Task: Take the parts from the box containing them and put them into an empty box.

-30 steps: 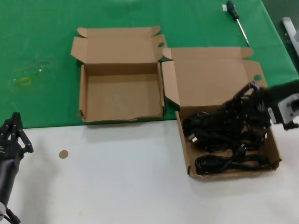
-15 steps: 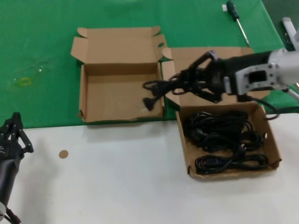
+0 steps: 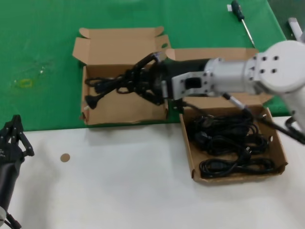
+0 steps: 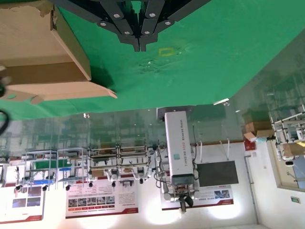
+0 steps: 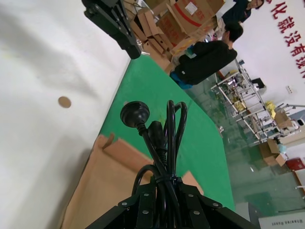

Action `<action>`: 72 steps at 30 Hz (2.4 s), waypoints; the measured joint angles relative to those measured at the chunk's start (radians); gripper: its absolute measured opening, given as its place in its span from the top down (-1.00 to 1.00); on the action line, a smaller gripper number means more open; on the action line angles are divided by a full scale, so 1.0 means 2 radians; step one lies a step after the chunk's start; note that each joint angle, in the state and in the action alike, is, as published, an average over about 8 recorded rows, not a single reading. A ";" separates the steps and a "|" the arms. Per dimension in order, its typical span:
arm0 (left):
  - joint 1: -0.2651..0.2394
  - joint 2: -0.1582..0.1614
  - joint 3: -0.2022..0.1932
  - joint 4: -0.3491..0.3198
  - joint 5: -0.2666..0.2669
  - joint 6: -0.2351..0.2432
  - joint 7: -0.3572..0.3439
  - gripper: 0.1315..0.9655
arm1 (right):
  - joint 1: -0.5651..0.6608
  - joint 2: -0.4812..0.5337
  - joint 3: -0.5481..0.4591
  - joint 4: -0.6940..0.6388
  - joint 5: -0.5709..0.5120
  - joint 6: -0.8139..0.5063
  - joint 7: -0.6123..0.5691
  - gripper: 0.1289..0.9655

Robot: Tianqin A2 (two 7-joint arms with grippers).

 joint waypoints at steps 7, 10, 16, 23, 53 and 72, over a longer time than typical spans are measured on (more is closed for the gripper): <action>0.000 0.000 0.000 0.000 0.000 0.000 0.000 0.95 | 0.014 -0.048 -0.007 -0.083 0.000 0.032 -0.046 0.79; 0.000 0.000 0.000 0.000 0.000 0.000 0.000 0.95 | 0.022 -0.062 -0.006 -0.119 0.003 0.042 -0.067 0.79; 0.000 0.000 0.000 0.000 0.000 0.000 0.000 0.95 | 0.034 -0.078 -0.003 -0.174 0.007 0.054 -0.101 0.79; 0.000 0.000 0.000 0.000 0.000 0.000 0.000 0.95 | 0.043 -0.087 0.000 -0.218 0.010 0.061 -0.129 0.79; 0.000 0.000 0.000 0.000 0.000 0.000 0.000 0.95 | 0.071 -0.125 0.028 -0.316 0.034 0.075 -0.215 0.26; 0.000 0.000 0.000 0.000 0.000 0.000 0.000 0.95 | 0.005 -0.051 0.019 -0.134 0.016 0.068 -0.121 -0.54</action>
